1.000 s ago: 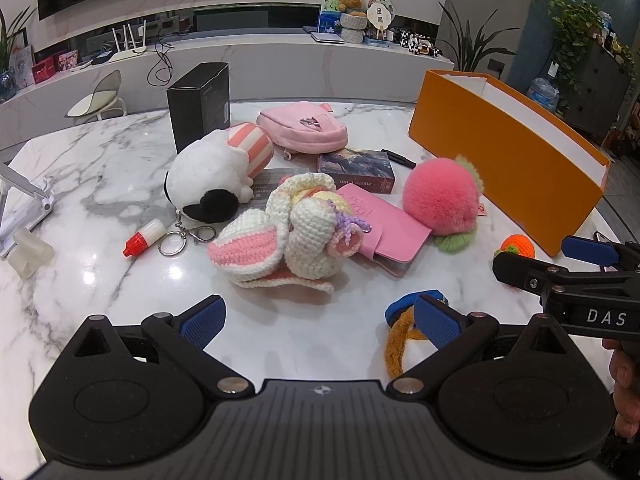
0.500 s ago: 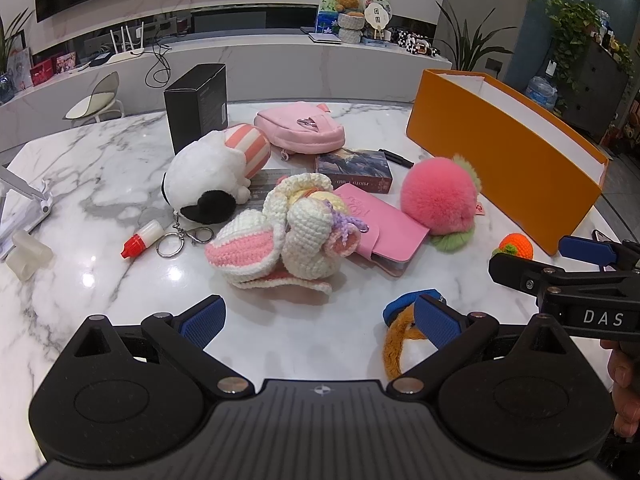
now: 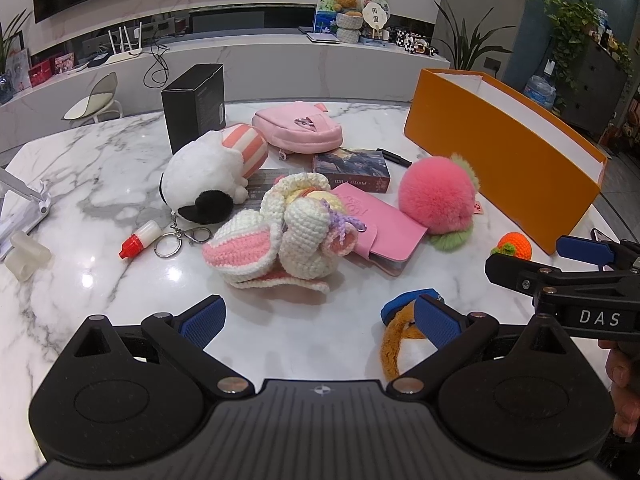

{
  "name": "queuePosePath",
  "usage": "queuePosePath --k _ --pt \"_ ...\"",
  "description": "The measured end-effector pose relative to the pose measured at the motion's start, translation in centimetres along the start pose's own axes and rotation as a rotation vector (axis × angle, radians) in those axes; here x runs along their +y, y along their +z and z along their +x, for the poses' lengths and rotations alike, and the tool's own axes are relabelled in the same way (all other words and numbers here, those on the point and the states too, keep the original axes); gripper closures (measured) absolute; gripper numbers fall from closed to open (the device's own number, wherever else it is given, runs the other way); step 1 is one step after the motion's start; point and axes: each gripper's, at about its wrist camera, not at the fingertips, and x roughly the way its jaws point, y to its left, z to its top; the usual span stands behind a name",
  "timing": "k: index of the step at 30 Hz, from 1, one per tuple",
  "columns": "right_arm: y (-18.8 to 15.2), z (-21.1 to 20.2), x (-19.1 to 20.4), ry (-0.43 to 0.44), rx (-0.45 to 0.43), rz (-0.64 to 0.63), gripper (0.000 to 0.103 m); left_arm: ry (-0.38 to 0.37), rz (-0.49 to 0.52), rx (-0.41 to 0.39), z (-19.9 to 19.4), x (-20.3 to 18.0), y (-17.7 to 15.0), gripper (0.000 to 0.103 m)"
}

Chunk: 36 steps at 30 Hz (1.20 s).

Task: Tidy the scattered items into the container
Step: 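Move left tool to the plush dog while right tool approaches the crocheted orange, then close left tool on the blue-capped plush dog while right tool grasps the crocheted orange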

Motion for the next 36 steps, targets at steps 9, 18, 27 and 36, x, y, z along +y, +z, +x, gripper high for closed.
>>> queuePosePath --k 9,18,27,36 --pt "0.0 -0.1 -0.1 0.0 0.001 0.002 0.0 -0.002 0.003 0.002 0.0 0.0 0.0 0.0" --pt "0.0 -0.1 -0.2 -0.003 -0.002 0.009 0.0 -0.072 0.084 0.023 0.1 -1.6 -0.5 0.0" --pt "0.1 -0.2 -0.4 -0.004 -0.007 0.014 0.0 -0.125 0.117 0.03 0.3 -2.7 -1.0 0.0" --pt "0.1 -0.2 -0.6 -0.009 -0.008 0.015 0.0 -0.16 0.156 0.078 1.6 -3.5 -1.8 0.0"
